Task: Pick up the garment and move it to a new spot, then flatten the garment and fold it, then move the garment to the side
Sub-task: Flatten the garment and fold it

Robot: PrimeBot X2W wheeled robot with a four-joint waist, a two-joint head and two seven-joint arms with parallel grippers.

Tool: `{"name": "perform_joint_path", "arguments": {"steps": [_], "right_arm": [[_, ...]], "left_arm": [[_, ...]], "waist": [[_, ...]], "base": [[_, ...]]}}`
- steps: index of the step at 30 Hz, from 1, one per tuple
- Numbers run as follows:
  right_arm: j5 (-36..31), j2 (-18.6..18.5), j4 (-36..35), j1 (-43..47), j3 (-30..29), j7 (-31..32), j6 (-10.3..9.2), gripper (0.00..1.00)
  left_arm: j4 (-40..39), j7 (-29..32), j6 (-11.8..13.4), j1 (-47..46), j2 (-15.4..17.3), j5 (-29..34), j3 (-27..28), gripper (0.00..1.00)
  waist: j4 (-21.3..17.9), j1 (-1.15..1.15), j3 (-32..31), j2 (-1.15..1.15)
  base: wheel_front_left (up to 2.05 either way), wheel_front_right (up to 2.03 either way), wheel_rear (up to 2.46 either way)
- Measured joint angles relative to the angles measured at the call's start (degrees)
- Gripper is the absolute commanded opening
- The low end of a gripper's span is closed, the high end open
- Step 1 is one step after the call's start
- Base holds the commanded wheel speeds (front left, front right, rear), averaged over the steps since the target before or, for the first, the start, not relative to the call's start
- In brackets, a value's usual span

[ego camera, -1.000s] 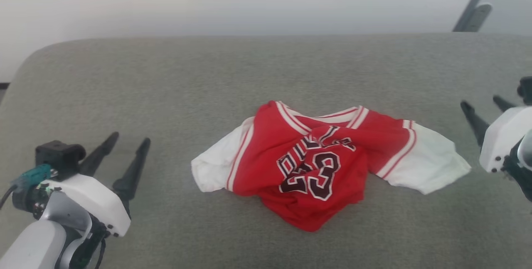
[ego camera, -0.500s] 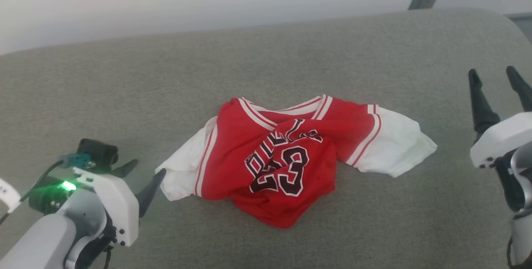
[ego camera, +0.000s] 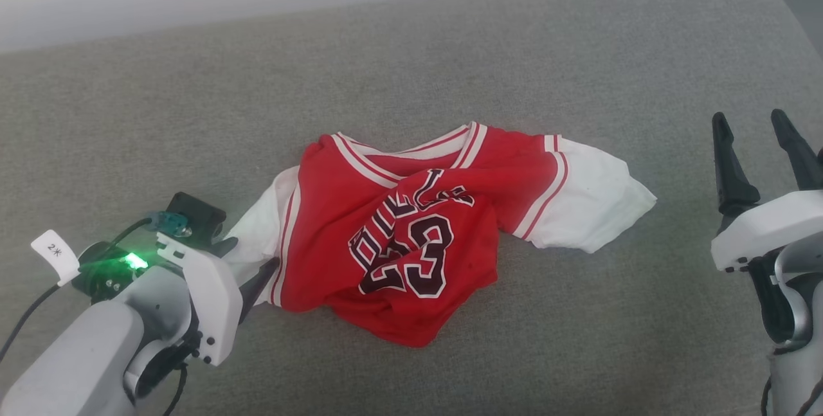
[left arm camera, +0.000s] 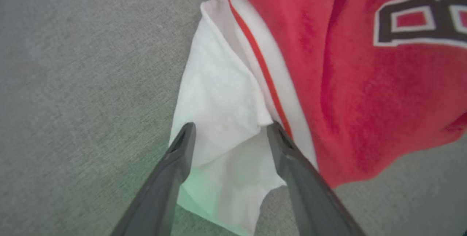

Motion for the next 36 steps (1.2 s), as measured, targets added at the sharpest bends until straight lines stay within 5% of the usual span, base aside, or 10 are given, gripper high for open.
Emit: {"name": "perform_joint_path", "arguments": {"steps": [3, 4, 5, 8, 17, 27, 29, 36], "right_arm": [[-0.42, 0.18, -0.23, 0.0, -0.22, -0.13, 0.0, 1.0], [-0.44, 0.32, -0.3, 0.0, -0.32, -0.45, 0.0, 1.0], [-0.53, 0.45, -0.35, -0.01, -0.43, -0.52, 0.0, 1.0], [-1.08, 0.79, -0.53, -0.01, -0.99, -1.03, 0.0, 1.0], [-2.02, 1.42, -0.68, -0.01, -2.15, -1.69, 0.0, 1.0], [-2.26, 1.89, -0.69, 0.0, -2.56, -1.76, 0.0, 1.0], [-2.26, 1.94, -0.71, -0.01, -2.35, -1.77, 0.0, 1.0], [-2.27, 2.13, -0.59, -0.3, -1.76, -1.76, 0.0, 1.0]], "left_arm": [[0.89, 0.01, -0.23, -0.6, -0.31, 0.08, -0.33, 0.96], [1.2, 0.02, -0.25, -0.9, -0.41, 0.18, -0.52, 0.62], [1.4, -0.11, -0.27, -1.13, -0.51, 0.46, -0.63, 0.4], [1.88, -0.56, -0.29, -1.98, -0.87, 0.54, -0.76, 0.0], [0.42, -2.05, 0.33, -2.33, -1.1, -1.01, 0.87, 0.0], [-0.45, -4.64, 4.86, -0.68, 2.4, -3.9, 7.21, 0.0], [0.98, -4.95, 5.66, -0.14, 3.2, -4.56, 8.43, 0.13], [6.02, -5.12, 6.25, 0.42, 2.87, -6.36, 9.38, 0.2]], "waist": [[-0.21, 0.0, 0.43, 0.0], [-0.29, 0.0, 0.62, 0.0], [-0.36, 0.0, 0.78, 0.0], [-0.41, 0.0, 1.14, 0.0], [0.34, 0.0, 1.41, 0.0], [1.01, 0.0, 1.68, 0.0], [1.06, 0.0, 1.95, 0.0], [1.22, 0.0, 2.31, 0.0]], "base": [[0.0, 0.0, 0.0], [0.0, 0.0, 0.0], [0.0, 0.0, 0.0], [0.0, 0.0, 0.0], [0.0, 0.0, 0.0], [0.0, 0.0, 0.0], [0.0, 0.0, 0.0], [0.0, 0.0, 0.0]]}}
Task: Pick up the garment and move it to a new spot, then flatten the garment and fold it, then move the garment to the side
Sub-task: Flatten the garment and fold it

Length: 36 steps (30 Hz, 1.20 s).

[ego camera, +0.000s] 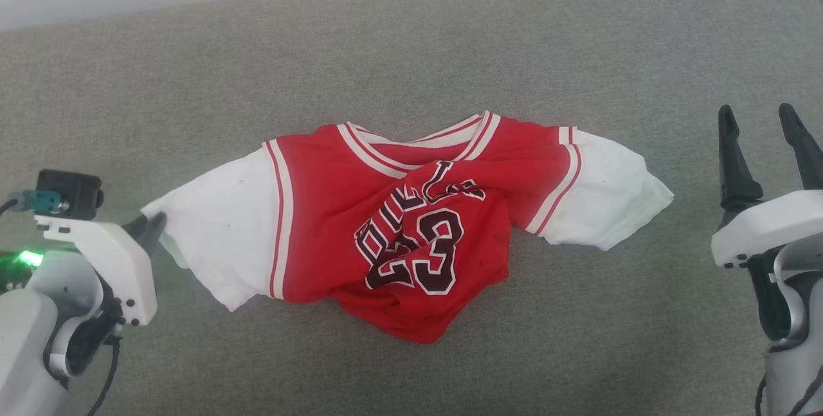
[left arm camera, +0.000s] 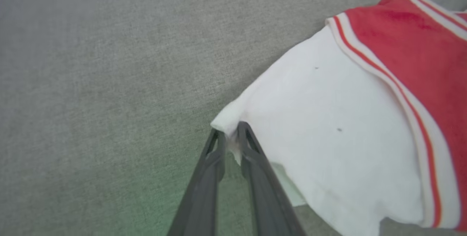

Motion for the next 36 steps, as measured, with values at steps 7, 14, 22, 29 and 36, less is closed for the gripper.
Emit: {"name": "perform_joint_path", "arguments": {"steps": [7, 14, 22, 29, 36], "right_arm": [[0.01, -0.14, 0.1, -0.32, 0.33, 0.1, 0.0, 1.0], [0.27, -0.52, -0.88, -0.34, 0.88, 0.27, 0.0, 1.0], [0.67, -0.53, -2.49, -0.34, 2.07, 0.6, 0.0, 1.0], [1.38, -0.55, -2.94, -0.53, 3.09, 0.92, 0.0, 1.0], [2.98, -1.07, -2.74, -0.58, 4.91, 5.15, 0.0, 1.0]], "left_arm": [[4.64, -0.73, -1.19, -0.08, -1.1, -0.64, -0.48, 1.0], [4.08, 1.43, -2.68, -1.43, -0.3, -1.36, -1.05, 1.0], [1.7, 6.92, -3.58, -3.44, 1.41, -1.55, -2.53, 1.0], [4.1, 13.61, -3.79, -6.73, 1.68, -2.61, -3.85, 1.0], [9.45, 20.19, -3.56, -10.74, 1.15, -4.99, -4.45, 0.88]], "waist": [[0.39, 0.0, -0.28, 0.0], [0.78, 0.0, -1.1, 0.0], [-0.07, 0.0, -1.19, 0.0], [-1.51, 0.0, 0.42, 0.0], [-2.91, 0.0, 2.14, 0.0]], "base": [[0.0, 0.0, 0.0], [0.0, 0.0, 0.0], [0.0, 0.0, 0.0], [0.0, 0.0, 0.0], [0.0, 0.0, 0.0]]}}
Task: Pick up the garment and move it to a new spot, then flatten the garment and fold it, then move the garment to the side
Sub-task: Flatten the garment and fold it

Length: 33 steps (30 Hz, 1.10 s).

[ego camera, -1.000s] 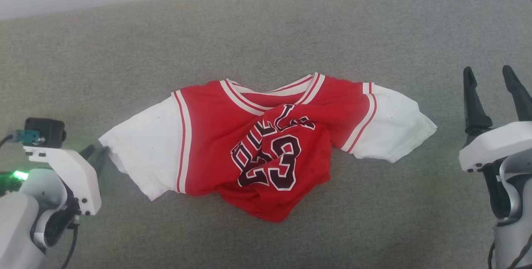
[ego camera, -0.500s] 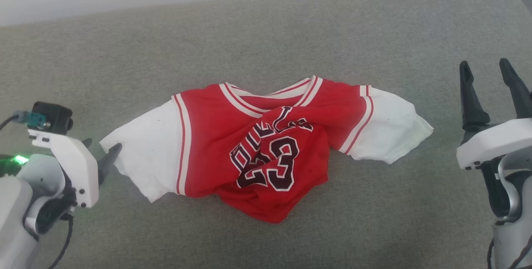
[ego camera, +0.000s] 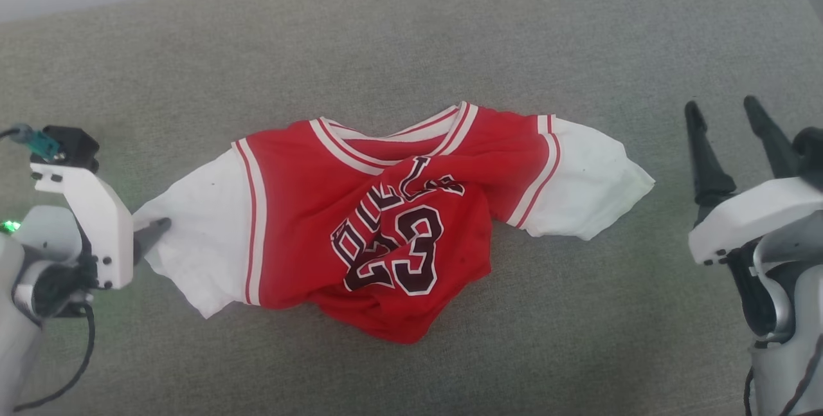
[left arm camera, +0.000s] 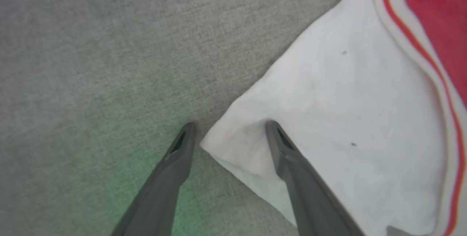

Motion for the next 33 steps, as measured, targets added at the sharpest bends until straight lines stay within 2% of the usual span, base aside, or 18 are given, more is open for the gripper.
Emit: {"name": "perform_joint_path", "arguments": {"steps": [1, 2, 3, 10, 11, 12, 15, 16, 25, 26, 27, 33], "right_arm": [[0.15, -0.35, 0.03, 0.05, 0.52, 0.87, 0.0, 1.0], [0.15, -0.35, 0.03, 0.05, 0.52, 0.87, 0.0, 1.0], [1.14, -0.59, 0.36, 0.14, 1.07, 3.35, 0.0, 1.0], [5.52, -3.8, 3.38, -0.35, 4.97, 15.88, 0.01, 1.0], [5.52, -3.8, 3.38, -0.35, 4.97, 15.88, 0.01, 1.0], [6.13, -6.21, 4.46, -1.52, 6.88, 19.64, 0.07, 1.0], [8.32, -6.91, 6.2, -3.15, 6.79, 23.15, -0.01, 1.0], [9.06, -8.51, 7.95, -4.53, 8.35, 26.65, 0.01, 1.0], [13.71, -11.37, 16.67, -10.65, 11.32, 35.28, 0.0, 1.0], [13.93, -11.61, 17.83, -11.32, 11.82, 36.07, 0.0, 0.42], [14.33, -11.83, 18.66, -11.97, 12.52, 36.62, -0.01, 0.0], [16.33, -12.25, 22.53, -15.01, 13.9, 35.22, 0.0, 0.0]], "left_arm": [[0.56, 0.36, -0.21, -0.43, -0.07, -0.12, 0.0, 0.58], [0.56, 0.36, -0.21, -0.43, -0.07, -0.12, 0.0, 0.18], [1.8, 0.92, -0.73, -1.21, -0.62, -0.76, 0.02, 0.0], [4.36, 0.09, -2.57, -3.51, -1.8, -1.36, -0.43, 0.0], [4.36, 0.09, -2.57, -3.51, -1.8, -1.36, -0.43, 0.0], [4.75, -0.51, -3.01, -4.13, -2.24, -1.37, -0.76, 0.0], [5.24, -0.92, -3.42, -4.82, -2.72, -1.37, -1.11, 0.0], [5.58, -1.42, -3.67, -5.61, -3.26, -1.37, -1.44, 0.0], [6.79, -3.35, -4.52, -8.11, -5.01, -1.36, -3.22, 0.0], [7.0, -3.58, -4.53, -8.28, -5.13, -1.36, -3.39, 0.0], [7.25, -3.99, -4.58, -8.48, -5.31, -1.36, -3.65, 0.0], [9.32, -5.76, -4.68, -9.85, -6.83, -1.78, -4.86, 0.0]], "waist": [[-0.09, 0.0, 0.2, 0.0], [-0.09, 0.0, 0.2, 0.0], [-0.13, 0.0, 0.52, 0.0], [0.88, 0.0, 1.59, 0.0], [0.88, 0.0, 1.59, 0.0], [1.46, 0.0, 1.88, 0.0], [2.06, 0.0, 2.18, 0.0], [2.74, 0.0, 2.49, 0.0], [5.27, 0.0, 3.67, 0.0], [5.52, 0.0, 3.75, 0.0], [5.76, 0.0, 3.79, 0.0], [6.99, 0.0, 2.57, 0.0]], "base": [[0.0, 0.0, 0.0], [0.0, 0.0, 0.0], [0.0, 0.0, 0.0], [0.0, 0.0, 0.0], [0.0, 0.0, 0.0], [0.0, 0.0, 0.0], [0.0, 0.0, 0.0], [0.0, 0.0, 0.0], [0.0, 0.0, 0.0], [0.0, 0.0, 0.0], [0.0, 0.0, 0.0], [0.0, 0.0, 0.0]]}}
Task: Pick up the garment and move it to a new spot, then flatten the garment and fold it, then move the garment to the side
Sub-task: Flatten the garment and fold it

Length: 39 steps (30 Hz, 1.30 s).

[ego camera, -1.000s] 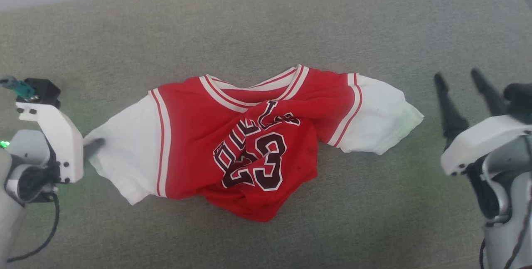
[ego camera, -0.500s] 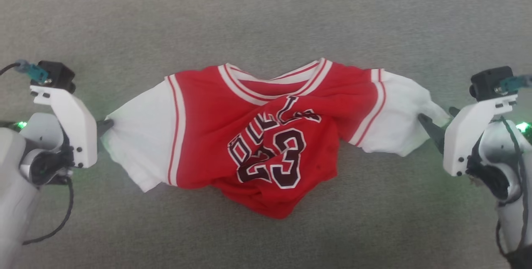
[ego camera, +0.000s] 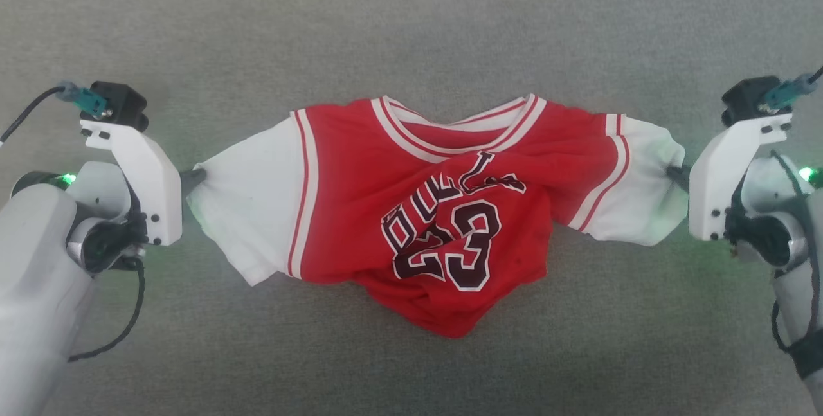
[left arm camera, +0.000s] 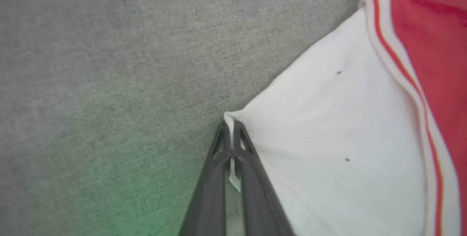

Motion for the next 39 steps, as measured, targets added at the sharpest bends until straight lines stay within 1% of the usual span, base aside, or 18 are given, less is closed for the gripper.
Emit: {"name": "perform_joint_path", "arguments": {"steps": [3, 6, 10, 14, 15, 18, 23, 26, 29, 32, 35, 37, 39], "right_arm": [[0.27, -0.07, 0.94, -1.52, -0.27, -2.65, 0.0, 0.0], [0.29, -0.1, 0.46, -4.27, -0.9, -5.49, 0.0, 0.0], [-0.78, 0.71, -0.62, -7.0, -3.36, -8.79, 0.0, 0.0], [-2.55, 2.58, -2.33, -10.6, -4.63, -10.91, 0.0, 0.0], [-2.91, 3.69, -2.97, -12.41, -4.65, -11.59, 0.0, 0.0], [-4.45, 5.42, -3.24, -15.53, -5.3, -13.58, 0.0, 0.0], [-5.97, 7.72, -1.77, -20.82, -5.9, -16.33, 0.0, 0.0], [-7.0, 8.43, -0.22, -23.62, -5.77, -16.95, 0.0, 0.0], [-7.24, 8.83, 1.59, -26.26, -5.48, -17.23, 0.0, 0.0], [-8.39, 8.38, 3.66, -27.76, -3.8, -17.88, 0.0, 0.0], [-9.18, 7.75, 5.58, -29.35, -2.3, -19.2, 0.0, 0.0], [-9.47, 7.37, 7.06, -30.88, -1.92, -21.09, 0.0, 0.0], [-11.09, 6.71, 8.66, -32.87, -0.9, -23.5, 0.0, 0.0]], "left_arm": [[0.67, -0.81, 0.02, -1.09, -0.47, -0.11, -0.41, 0.0], [0.18, -1.55, 0.11, -3.18, -0.38, 0.49, -0.55, 0.0], [-2.04, -2.1, 0.11, -6.99, -0.2, 1.86, -0.6, 0.0], [-4.39, -1.75, 0.11, -11.07, 0.03, 2.83, -0.89, 0.0], [-5.28, -1.67, 0.3, -13.11, 0.07, 3.37, -0.94, 0.0], [-6.04, -1.45, 0.54, -15.78, 0.29, 4.44, -1.01, 0.0], [-6.48, -1.8, 0.97, -20.01, 0.8, 6.01, -0.78, 0.0], [-6.2, -2.24, 1.11, -22.22, 1.03, 6.43, -0.57, 0.0], [-5.79, -2.55, 1.13, -24.66, 1.23, 6.84, -0.26, 0.0], [-4.81, -2.85, 1.13, -26.03, 1.0, 7.16, -0.35, 0.0], [-3.81, -4.88, 1.11, -27.61, 0.37, 8.28, -0.46, 0.0], [-3.11, -7.0, 1.1, -28.82, -0.09, 8.59, -0.27, 0.0], [-2.07, -8.81, 1.02, -30.2, -0.3, 9.35, -0.29, 0.0]], "waist": [[0.61, 0.0, -1.61, 0.0], [1.22, 0.0, -3.72, 0.0], [2.09, 0.0, -6.96, 0.0], [2.9, 0.0, -10.32, 0.0], [3.26, 0.0, -12.0, 0.0], [3.62, 0.0, -14.47, 0.0], [3.89, 0.0, -18.14, 0.0], [3.97, 0.0, -19.91, 0.0], [4.1, 0.0, -20.73, 0.0], [4.33, 0.0, -20.45, 0.0], [4.49, 0.0, -19.23, 0.0], [4.58, 0.0, -17.96, 0.0], [4.68, 0.0, -16.4, 0.0]], "base": [[0.0, 0.0, 0.0], [0.0, 0.0, 0.0], [0.0, 0.0, 0.0], [0.0, 0.0, 0.0], [0.0, 0.0, 0.0], [0.0, 0.0, 0.0], [0.0, 0.0, 0.0], [0.0, 0.0, 0.0], [0.0, 0.0, 0.0], [0.0, 0.0, 0.0], [0.0, 0.0, 0.0], [0.0, 0.0, 0.0], [0.0, 0.0, 0.0]]}}
